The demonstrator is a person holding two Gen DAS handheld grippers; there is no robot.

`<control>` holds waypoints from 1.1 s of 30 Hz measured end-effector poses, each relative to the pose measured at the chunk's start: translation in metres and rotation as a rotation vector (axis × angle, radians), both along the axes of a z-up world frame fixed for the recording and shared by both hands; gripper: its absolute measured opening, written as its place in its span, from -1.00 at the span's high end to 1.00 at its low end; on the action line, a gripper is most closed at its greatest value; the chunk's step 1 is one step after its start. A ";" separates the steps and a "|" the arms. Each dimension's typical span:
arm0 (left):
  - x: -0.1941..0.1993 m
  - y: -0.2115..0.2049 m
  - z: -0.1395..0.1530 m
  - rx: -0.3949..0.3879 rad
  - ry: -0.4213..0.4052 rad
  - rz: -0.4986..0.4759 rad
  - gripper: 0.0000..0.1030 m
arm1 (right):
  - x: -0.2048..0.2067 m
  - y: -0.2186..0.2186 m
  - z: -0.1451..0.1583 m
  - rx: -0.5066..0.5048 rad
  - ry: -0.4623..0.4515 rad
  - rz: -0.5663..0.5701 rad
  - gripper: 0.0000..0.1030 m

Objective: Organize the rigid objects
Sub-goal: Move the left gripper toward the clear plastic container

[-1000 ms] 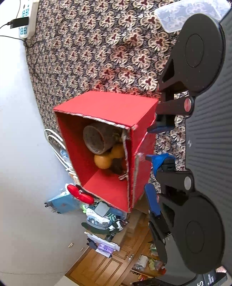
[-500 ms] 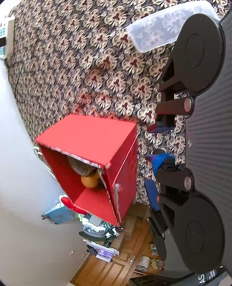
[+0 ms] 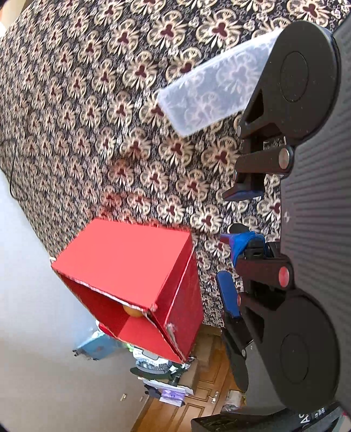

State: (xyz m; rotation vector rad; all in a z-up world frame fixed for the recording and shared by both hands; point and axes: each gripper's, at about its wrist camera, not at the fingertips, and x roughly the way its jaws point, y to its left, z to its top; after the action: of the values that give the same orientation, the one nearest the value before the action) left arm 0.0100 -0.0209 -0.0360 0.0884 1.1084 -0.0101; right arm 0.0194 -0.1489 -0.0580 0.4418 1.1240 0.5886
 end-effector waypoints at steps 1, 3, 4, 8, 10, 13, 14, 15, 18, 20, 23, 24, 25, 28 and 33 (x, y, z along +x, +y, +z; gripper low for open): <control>0.001 -0.003 -0.002 0.000 0.005 -0.005 -0.19 | 0.000 -0.003 -0.001 -0.001 0.003 -0.004 0.83; 0.003 -0.009 -0.005 0.001 0.015 -0.015 -0.19 | 0.000 -0.011 -0.004 -0.001 0.012 -0.016 0.83; 0.005 -0.011 -0.006 0.002 0.019 -0.020 -0.19 | 0.000 -0.011 -0.004 -0.001 0.012 -0.016 0.83; 0.010 -0.019 -0.011 0.003 0.038 -0.037 -0.19 | 0.001 -0.023 -0.009 0.000 0.023 -0.027 0.83; 0.011 -0.022 -0.013 0.000 0.049 -0.042 -0.21 | 0.001 -0.025 -0.010 0.000 0.026 -0.028 0.83; 0.013 -0.026 -0.017 -0.006 0.066 -0.046 -0.21 | 0.000 -0.032 -0.015 0.003 0.043 -0.029 0.83; 0.013 -0.027 -0.018 -0.009 0.073 -0.047 -0.21 | 0.000 -0.035 -0.017 0.006 0.046 -0.028 0.83; 0.013 -0.028 -0.019 -0.011 0.079 -0.050 -0.21 | -0.001 -0.037 -0.018 0.009 0.048 -0.026 0.83; 0.014 -0.032 -0.022 -0.015 0.094 -0.056 -0.22 | -0.002 -0.049 -0.021 0.025 0.049 -0.032 0.83; 0.015 -0.034 -0.025 -0.017 0.103 -0.057 -0.22 | -0.001 -0.059 -0.022 0.038 0.048 -0.049 0.83; 0.018 -0.036 -0.026 -0.018 0.110 -0.059 -0.22 | 0.000 -0.070 -0.022 0.053 0.047 -0.072 0.83; 0.018 -0.037 -0.026 -0.018 0.110 -0.059 -0.22 | 0.001 -0.082 -0.020 0.073 0.042 -0.092 0.82; 0.019 -0.038 -0.027 -0.019 0.111 -0.060 -0.22 | 0.001 -0.082 -0.020 0.073 0.042 -0.092 0.82; 0.021 -0.041 -0.028 -0.026 0.115 -0.068 -0.22 | 0.004 -0.107 -0.012 0.108 0.019 -0.136 0.82; 0.024 -0.045 -0.028 -0.024 0.110 -0.089 -0.23 | 0.009 -0.136 -0.010 0.077 0.010 -0.201 0.82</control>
State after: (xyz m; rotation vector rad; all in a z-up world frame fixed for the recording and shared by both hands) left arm 0.0336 -0.0660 -0.0642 0.1166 1.2130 -0.1093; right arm 0.0285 -0.2853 -0.0677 0.6170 1.0540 0.4547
